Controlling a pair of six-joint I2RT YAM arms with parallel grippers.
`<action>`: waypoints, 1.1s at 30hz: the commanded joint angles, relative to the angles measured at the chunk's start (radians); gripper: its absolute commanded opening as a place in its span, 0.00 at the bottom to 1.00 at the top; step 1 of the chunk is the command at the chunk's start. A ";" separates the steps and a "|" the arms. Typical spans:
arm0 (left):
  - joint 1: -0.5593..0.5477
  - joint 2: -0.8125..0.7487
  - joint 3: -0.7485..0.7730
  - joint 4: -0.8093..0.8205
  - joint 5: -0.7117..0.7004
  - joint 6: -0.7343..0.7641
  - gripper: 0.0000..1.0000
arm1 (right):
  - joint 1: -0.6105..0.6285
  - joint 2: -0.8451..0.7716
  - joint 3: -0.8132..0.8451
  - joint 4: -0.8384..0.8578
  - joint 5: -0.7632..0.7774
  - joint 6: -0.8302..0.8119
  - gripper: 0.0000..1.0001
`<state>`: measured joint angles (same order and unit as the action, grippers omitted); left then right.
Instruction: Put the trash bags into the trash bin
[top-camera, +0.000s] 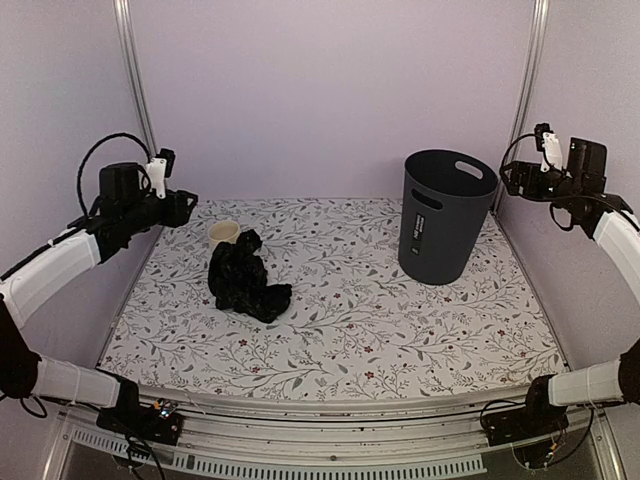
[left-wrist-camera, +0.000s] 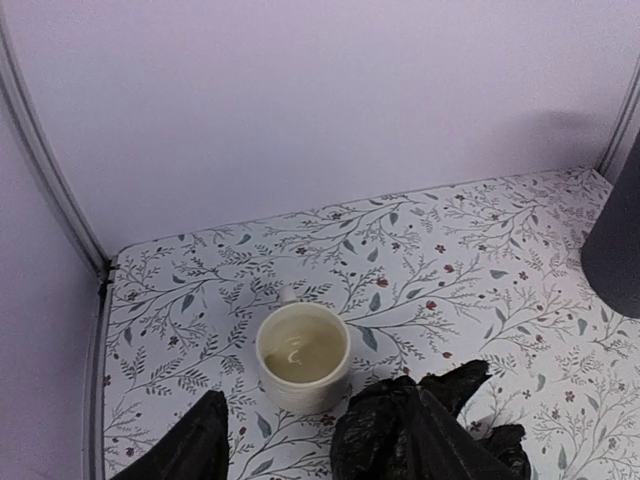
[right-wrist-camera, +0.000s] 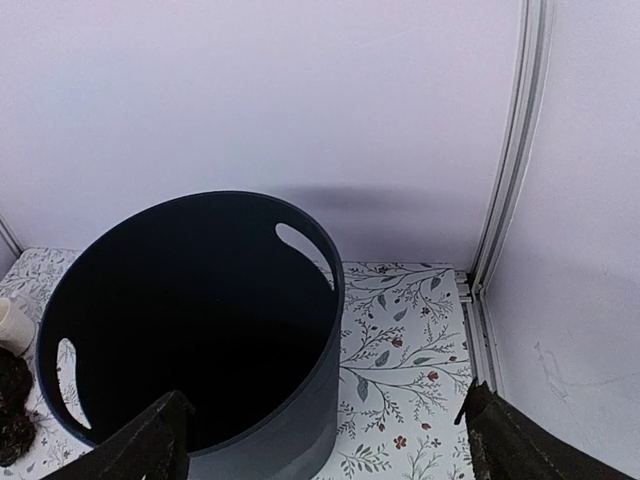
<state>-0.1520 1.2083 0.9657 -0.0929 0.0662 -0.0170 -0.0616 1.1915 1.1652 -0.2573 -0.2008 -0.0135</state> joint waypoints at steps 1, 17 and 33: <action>-0.140 0.007 0.043 -0.023 0.020 -0.002 0.61 | -0.013 -0.065 0.048 -0.132 -0.114 -0.114 0.97; -0.595 0.190 0.078 0.026 0.118 -0.103 0.72 | -0.140 0.031 0.217 -0.454 -0.511 -0.237 0.94; -0.624 0.288 0.071 0.167 0.085 -0.198 0.71 | -0.164 0.430 0.503 -0.527 -0.491 -0.138 0.85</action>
<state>-0.7658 1.4910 1.0130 0.0288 0.1604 -0.1902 -0.2234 1.5620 1.6146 -0.7498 -0.6601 -0.1677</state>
